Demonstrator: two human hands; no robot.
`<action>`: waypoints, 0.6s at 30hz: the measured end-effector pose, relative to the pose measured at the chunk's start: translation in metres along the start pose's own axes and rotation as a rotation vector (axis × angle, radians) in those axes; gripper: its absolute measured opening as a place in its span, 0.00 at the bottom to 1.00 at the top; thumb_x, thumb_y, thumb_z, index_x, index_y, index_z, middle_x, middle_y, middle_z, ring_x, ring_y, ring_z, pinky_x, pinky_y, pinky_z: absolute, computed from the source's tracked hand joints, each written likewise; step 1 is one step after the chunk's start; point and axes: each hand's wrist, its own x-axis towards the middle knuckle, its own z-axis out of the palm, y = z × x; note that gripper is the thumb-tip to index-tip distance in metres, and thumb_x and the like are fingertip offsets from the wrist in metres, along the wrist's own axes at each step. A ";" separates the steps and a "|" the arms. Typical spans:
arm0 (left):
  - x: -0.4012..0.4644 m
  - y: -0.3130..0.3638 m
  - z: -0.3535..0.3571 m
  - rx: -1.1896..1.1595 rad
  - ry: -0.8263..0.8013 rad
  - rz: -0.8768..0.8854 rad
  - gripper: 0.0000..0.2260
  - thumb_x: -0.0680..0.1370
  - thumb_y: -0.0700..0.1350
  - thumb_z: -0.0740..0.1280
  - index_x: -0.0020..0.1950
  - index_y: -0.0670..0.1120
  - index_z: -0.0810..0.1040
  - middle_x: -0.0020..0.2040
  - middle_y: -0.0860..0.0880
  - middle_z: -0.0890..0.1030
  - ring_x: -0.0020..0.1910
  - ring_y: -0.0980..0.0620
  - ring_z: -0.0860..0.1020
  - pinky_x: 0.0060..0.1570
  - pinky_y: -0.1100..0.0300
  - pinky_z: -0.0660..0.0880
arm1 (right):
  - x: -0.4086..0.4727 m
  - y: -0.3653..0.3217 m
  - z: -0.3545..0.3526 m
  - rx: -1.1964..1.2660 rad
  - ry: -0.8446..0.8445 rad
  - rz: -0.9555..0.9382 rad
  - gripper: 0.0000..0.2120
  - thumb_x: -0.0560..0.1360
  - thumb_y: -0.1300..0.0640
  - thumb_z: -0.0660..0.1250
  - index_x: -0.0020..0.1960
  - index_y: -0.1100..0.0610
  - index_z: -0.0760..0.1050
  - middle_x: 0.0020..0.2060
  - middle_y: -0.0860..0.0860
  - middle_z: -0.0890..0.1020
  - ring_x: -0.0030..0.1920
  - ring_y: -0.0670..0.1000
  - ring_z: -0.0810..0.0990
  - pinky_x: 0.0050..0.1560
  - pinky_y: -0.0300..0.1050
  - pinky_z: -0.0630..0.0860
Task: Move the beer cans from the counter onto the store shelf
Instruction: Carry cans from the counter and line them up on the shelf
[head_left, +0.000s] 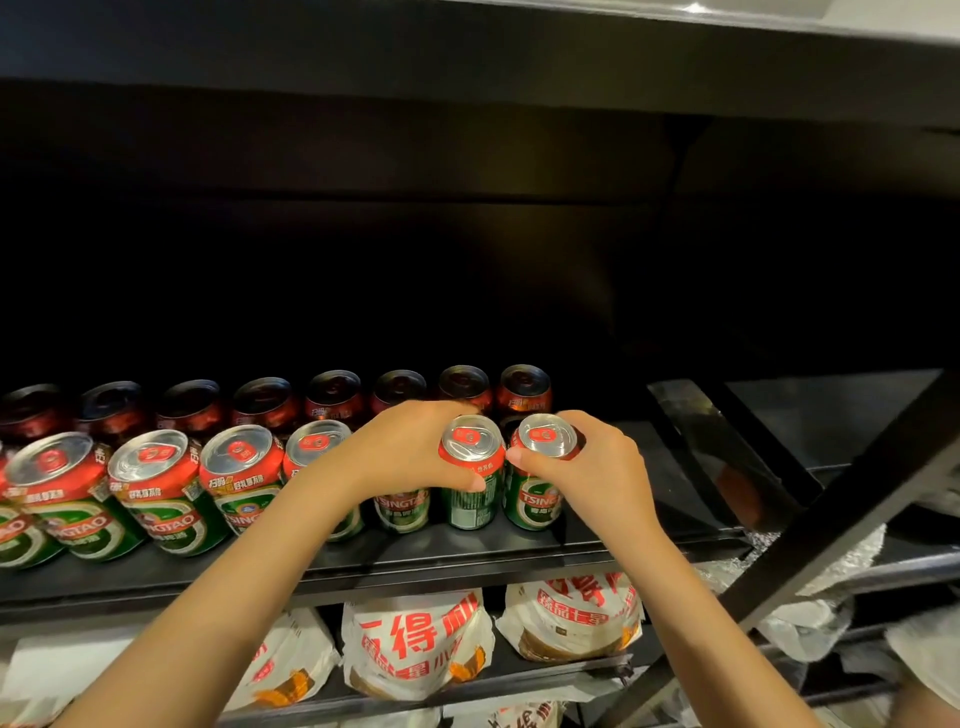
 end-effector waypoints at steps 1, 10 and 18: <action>0.000 0.000 0.000 0.000 -0.010 0.007 0.23 0.68 0.54 0.74 0.61 0.56 0.74 0.55 0.57 0.79 0.52 0.58 0.77 0.54 0.55 0.76 | 0.000 -0.001 0.002 -0.004 0.009 0.001 0.19 0.64 0.38 0.73 0.50 0.46 0.77 0.42 0.42 0.81 0.44 0.41 0.79 0.41 0.35 0.74; 0.003 0.000 0.001 0.077 0.006 0.007 0.29 0.68 0.57 0.73 0.66 0.52 0.70 0.59 0.55 0.78 0.55 0.56 0.76 0.56 0.57 0.74 | 0.002 0.003 0.005 0.063 -0.024 0.034 0.21 0.67 0.37 0.70 0.54 0.47 0.75 0.46 0.42 0.81 0.47 0.43 0.79 0.45 0.40 0.77; 0.004 0.003 0.012 0.290 0.164 -0.113 0.30 0.65 0.73 0.62 0.54 0.50 0.75 0.43 0.55 0.77 0.40 0.57 0.73 0.39 0.62 0.69 | 0.000 0.017 0.001 0.337 -0.158 0.007 0.19 0.73 0.48 0.68 0.63 0.48 0.73 0.55 0.42 0.80 0.56 0.41 0.78 0.56 0.39 0.76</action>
